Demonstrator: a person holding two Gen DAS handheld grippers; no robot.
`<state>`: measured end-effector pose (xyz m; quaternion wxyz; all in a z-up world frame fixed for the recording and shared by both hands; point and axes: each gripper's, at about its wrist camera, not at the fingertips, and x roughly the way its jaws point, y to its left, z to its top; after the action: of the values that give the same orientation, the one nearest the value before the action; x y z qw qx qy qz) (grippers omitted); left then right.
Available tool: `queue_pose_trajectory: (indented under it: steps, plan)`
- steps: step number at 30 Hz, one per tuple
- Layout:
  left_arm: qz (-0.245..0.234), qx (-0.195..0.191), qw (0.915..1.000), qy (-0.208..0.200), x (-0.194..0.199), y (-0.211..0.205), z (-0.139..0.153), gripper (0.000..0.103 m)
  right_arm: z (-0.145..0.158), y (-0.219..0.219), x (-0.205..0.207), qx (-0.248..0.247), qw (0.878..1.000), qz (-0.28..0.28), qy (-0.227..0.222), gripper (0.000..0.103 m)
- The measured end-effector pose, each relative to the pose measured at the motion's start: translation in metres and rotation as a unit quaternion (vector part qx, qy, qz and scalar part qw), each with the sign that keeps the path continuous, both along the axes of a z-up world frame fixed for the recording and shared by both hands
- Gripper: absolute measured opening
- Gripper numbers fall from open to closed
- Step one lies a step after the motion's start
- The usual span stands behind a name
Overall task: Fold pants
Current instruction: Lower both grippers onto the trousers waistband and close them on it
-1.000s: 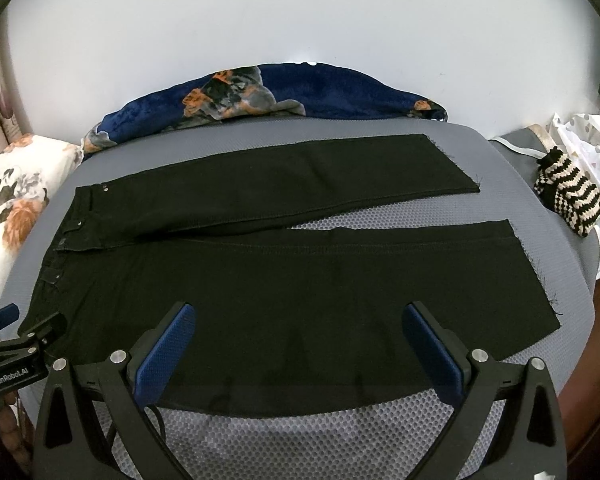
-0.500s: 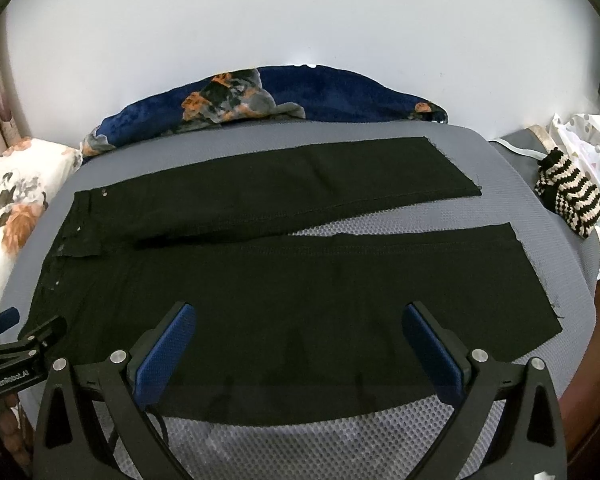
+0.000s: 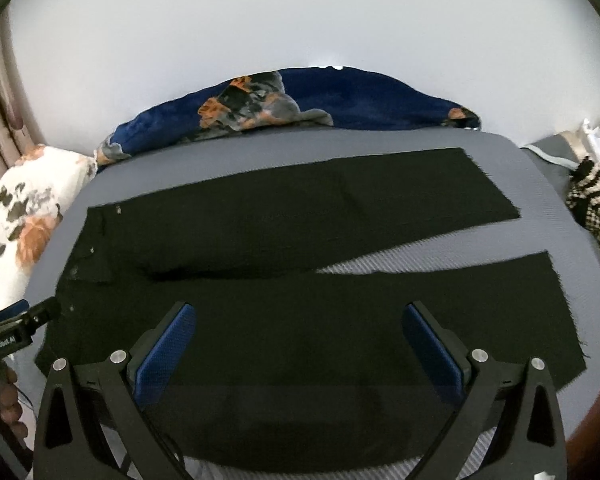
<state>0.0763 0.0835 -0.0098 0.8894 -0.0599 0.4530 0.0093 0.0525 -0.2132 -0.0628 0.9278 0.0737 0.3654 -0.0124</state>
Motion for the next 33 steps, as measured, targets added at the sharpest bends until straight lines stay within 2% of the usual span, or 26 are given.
queue_pose_trajectory:
  steps: [6, 10, 12, 16, 21, 28, 31, 33]
  plan:
    - [0.018, -0.017, 0.9997, -0.004, 0.045, 0.05, 0.003, 0.101, 0.012, 0.005, 0.044, 0.015, 0.999, 0.015, -0.037, 0.103]
    - [0.025, -0.038, 0.9989, -0.008, 0.078, 0.086, -0.001, 0.087, 0.016, 0.017, 0.078, 0.003, 0.999, 0.033, -0.034, 0.103]
    - [0.025, -0.053, 0.9982, -0.006, 0.092, 0.1, -0.006, 0.08, 0.015, 0.021, 0.096, 0.015, 0.999, 0.04, -0.024, 0.103]
    - [0.01, -0.119, 0.9928, 0.007, 0.127, 0.127, -0.025, 0.066, 0.007, 0.026, 0.119, 0.037, 0.998, 0.04, -0.011, 0.103]
    - [0.0, -0.18, 0.9832, 0.03, 0.156, 0.148, -0.052, 0.057, -0.011, 0.031, 0.143, 0.048, 0.998, 0.033, 0.02, 0.103]
    - [-0.003, -0.195, 0.9793, 0.054, 0.189, 0.163, -0.083, 0.048, -0.031, 0.039, 0.165, 0.041, 0.998, 0.027, 0.044, 0.103]
    - [-0.012, -0.199, 0.9784, 0.053, 0.2, 0.165, -0.089, 0.046, -0.034, 0.043, 0.173, 0.035, 0.998, 0.03, 0.05, 0.103]
    - [-0.025, -0.206, 0.9768, 0.053, 0.207, 0.165, -0.089, 0.041, -0.035, 0.046, 0.18, 0.033, 0.998, 0.034, 0.053, 0.103]
